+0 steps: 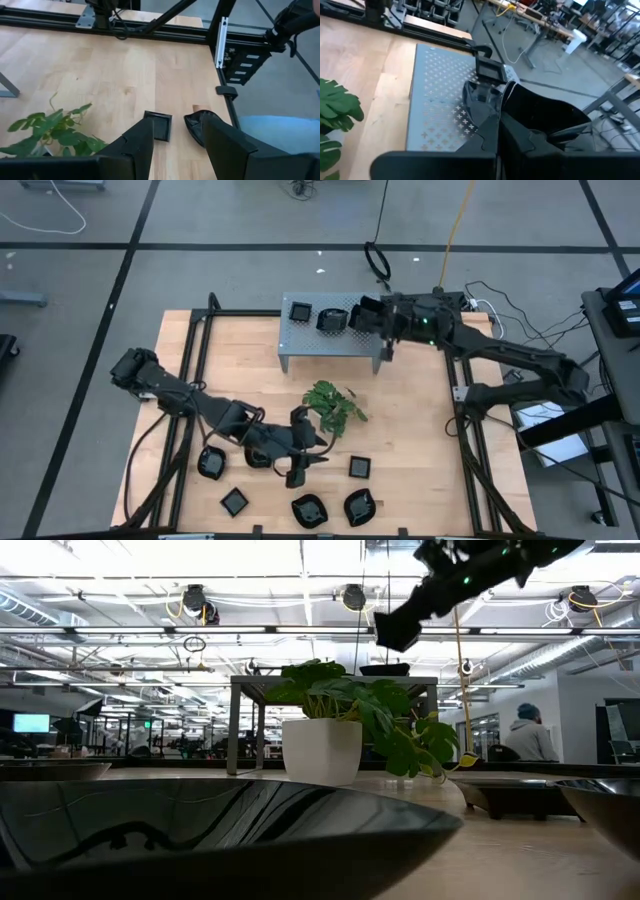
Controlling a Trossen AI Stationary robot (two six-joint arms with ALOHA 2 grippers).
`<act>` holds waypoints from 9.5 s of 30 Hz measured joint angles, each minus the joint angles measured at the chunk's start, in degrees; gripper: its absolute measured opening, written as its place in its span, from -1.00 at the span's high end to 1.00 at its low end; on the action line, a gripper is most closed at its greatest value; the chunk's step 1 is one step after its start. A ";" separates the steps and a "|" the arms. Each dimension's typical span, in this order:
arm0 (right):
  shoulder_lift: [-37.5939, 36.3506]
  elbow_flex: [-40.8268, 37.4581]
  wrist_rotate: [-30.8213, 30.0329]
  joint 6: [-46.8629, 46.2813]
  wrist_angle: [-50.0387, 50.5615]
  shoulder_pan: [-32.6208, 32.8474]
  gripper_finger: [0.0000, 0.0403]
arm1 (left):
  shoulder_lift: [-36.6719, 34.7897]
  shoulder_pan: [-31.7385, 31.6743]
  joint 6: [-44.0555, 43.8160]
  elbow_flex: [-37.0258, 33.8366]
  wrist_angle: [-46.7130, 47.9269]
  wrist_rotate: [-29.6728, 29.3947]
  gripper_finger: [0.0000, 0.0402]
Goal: Pick & Place Mini shaped plates
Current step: Stack the distorted square black bowl on top of the other distorted square black bowls on the shelf, then stack the square black bowl on top of the other square black bowls on the shelf
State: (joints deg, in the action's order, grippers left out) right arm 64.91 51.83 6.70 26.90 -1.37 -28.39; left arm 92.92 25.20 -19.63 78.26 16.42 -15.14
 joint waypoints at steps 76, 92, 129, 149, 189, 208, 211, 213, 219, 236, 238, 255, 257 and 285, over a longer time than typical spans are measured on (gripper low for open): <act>5.72 0.05 -8.10 10.29 2.84 1.47 0.66 | 0.00 -1.98 3.25 -0.02 0.18 0.00 0.15; 5.72 0.04 -8.37 10.15 1.01 1.47 0.99 | 0.00 -2.00 3.43 -0.02 0.14 0.00 0.15; -8.97 0.04 -5.12 -11.59 18.69 18.10 0.33 | 0.00 -1.98 2.72 -0.02 0.84 0.00 0.15; 7.59 -16.57 -17.33 -29.84 1.92 59.67 0.33 | 0.02 -0.59 -10.38 -0.02 21.51 0.30 0.15; 17.47 -16.59 -30.47 -36.11 -18.43 63.50 0.33 | 11.59 3.55 21.58 -0.13 12.51 1.64 0.15; 11.95 -16.59 -30.64 -41.11 -6.43 66.34 0.33 | 26.10 2.09 71.20 -0.15 0.55 -10.38 0.15; 11.95 -16.59 -30.64 -41.18 -5.86 66.34 0.33 | 26.08 2.33 73.45 -0.15 0.17 -9.91 0.15; 11.95 -16.59 -30.64 -41.17 -5.86 66.32 0.33 | 26.07 2.57 74.79 -0.15 -0.31 -9.69 0.15; 11.95 -16.59 -30.64 -40.59 -5.68 66.32 0.33 | 26.05 2.74 80.25 -0.15 -1.29 -5.02 0.15; 11.97 -16.59 -30.67 -40.62 -5.64 66.32 0.33 | 26.05 1.45 88.56 -0.13 -1.53 -4.70 0.15; 11.97 -16.59 -30.67 -40.03 -5.64 66.22 0.33 | 26.05 1.45 90.15 -0.13 -1.60 -4.62 0.15; 11.99 -16.60 -30.56 -39.65 -5.29 63.94 0.33 | 30.23 0.77 104.20 0.20 -5.22 -6.38 0.17; 11.99 -16.59 -30.53 -39.68 -5.20 63.94 0.33 | 30.36 0.79 104.60 0.18 -5.29 -6.81 0.24; 7.93 -16.64 -30.54 -35.41 -4.88 63.94 0.33 | 19.81 1.59 51.75 4.52 -7.14 -6.19 0.95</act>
State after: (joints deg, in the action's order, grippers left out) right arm 72.84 35.20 -23.84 -8.51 -6.25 35.55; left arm 112.73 26.80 32.11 82.78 9.28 -21.32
